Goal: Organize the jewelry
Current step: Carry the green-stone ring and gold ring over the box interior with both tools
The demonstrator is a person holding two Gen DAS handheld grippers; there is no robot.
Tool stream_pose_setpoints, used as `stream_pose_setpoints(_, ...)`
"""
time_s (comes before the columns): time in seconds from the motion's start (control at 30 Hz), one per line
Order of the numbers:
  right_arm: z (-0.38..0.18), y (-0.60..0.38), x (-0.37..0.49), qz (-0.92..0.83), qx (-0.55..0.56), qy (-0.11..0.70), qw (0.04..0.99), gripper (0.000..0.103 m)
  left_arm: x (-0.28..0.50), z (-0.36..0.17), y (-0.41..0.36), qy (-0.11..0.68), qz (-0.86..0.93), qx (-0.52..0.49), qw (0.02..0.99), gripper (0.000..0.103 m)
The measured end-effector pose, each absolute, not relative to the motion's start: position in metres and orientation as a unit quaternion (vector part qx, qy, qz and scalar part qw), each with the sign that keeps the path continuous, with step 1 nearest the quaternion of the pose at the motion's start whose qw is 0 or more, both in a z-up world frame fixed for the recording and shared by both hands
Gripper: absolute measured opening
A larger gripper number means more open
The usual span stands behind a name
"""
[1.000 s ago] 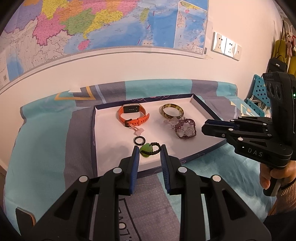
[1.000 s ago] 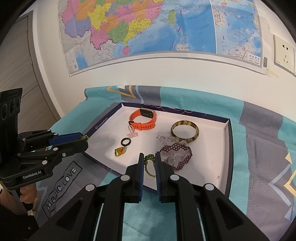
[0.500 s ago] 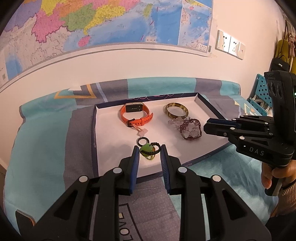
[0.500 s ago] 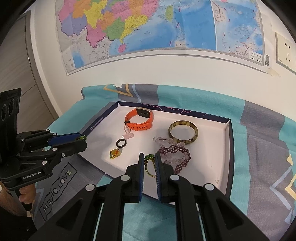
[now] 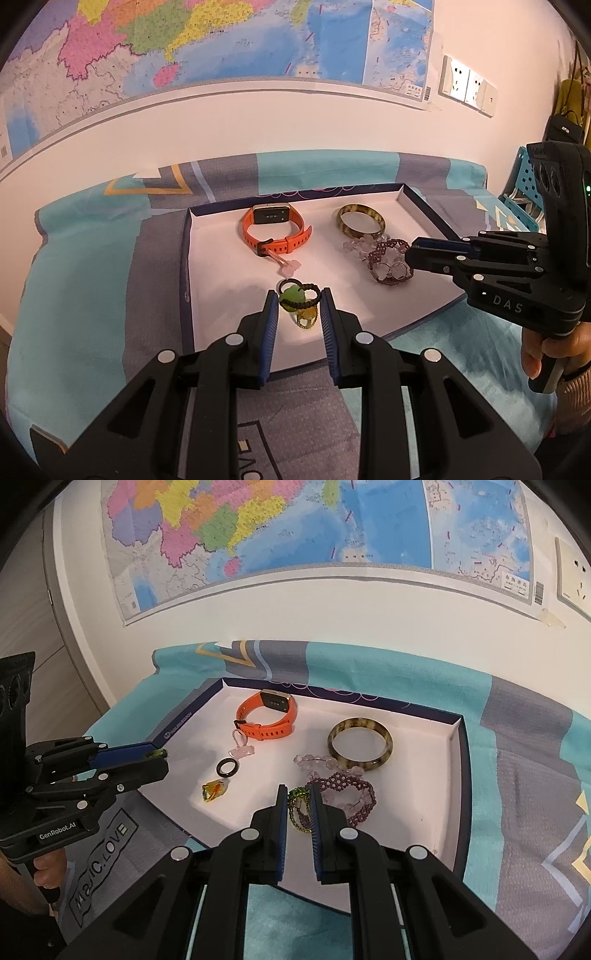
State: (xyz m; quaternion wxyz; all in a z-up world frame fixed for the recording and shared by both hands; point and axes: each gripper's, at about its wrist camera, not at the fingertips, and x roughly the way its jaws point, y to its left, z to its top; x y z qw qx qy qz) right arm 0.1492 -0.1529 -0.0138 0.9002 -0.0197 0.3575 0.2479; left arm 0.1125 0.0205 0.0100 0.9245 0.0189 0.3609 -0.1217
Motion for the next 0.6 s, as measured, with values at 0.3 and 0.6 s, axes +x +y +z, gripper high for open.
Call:
stream_pose_setpoints(0.3,-0.022,-0.150,0.162,0.240,-0.021,0.373,0.896,0.010,0.131,-0.001,0.021,0.379,-0.114,0.010,0.918,0.023)
stream_pose_setpoints(0.6,-0.027,-0.149,0.172,0.232,-0.024,0.382,0.894,0.010,0.145,-0.010,0.015,0.391,-0.108,0.013,0.914,0.024)
